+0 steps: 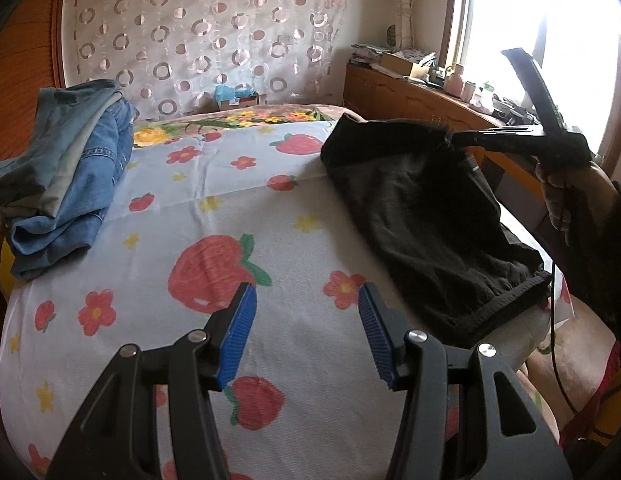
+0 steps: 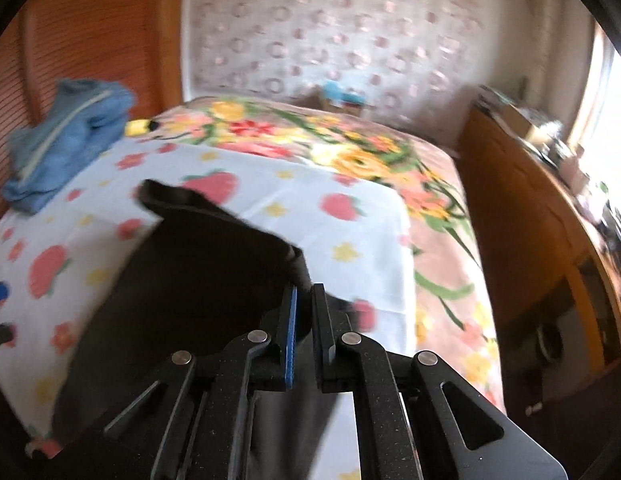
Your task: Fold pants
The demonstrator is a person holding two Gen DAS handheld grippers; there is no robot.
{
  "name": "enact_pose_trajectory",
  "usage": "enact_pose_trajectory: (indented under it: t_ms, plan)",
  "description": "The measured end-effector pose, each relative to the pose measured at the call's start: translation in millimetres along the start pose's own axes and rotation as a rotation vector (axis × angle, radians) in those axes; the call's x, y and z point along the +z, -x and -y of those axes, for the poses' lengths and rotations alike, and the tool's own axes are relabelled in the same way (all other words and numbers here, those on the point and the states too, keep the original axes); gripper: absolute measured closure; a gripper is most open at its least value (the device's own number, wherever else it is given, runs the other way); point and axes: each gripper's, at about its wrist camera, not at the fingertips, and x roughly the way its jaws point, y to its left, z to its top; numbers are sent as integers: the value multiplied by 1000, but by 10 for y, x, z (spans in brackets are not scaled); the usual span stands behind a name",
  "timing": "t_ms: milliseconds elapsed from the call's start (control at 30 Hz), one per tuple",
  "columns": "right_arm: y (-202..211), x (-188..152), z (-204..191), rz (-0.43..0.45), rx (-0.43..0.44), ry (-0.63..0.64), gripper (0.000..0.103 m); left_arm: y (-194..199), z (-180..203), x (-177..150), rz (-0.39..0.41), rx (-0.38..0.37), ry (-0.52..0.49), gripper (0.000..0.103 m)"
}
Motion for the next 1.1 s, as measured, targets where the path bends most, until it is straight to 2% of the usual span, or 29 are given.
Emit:
enact_pose_trajectory:
  t_ms: [33, 67, 233, 600, 833, 1100]
  plan:
    - [-2, -20, 64, 1, -12, -21, 69, 0, 8, -2, -1, -1, -1, 51]
    - [4, -49, 120, 5, -17, -42, 67, -1, 13, -5, -1, -2, -2, 51]
    - [4, -168, 201, -11, -4, -63, 67, -48, 63, -13, -9, -5, -8, 51]
    - [-134, -127, -166, -53, 107, 52, 67, -206, 211, 41, -33, -31, -37, 51]
    - [-342, -135, -231, -109, 134, 63, 67, -328, 384, 225, -38, -70, -60, 51]
    - [-437, -92, -243, -126, 126, 67, 67, -473, 586, 220, -66, -82, -99, 51]
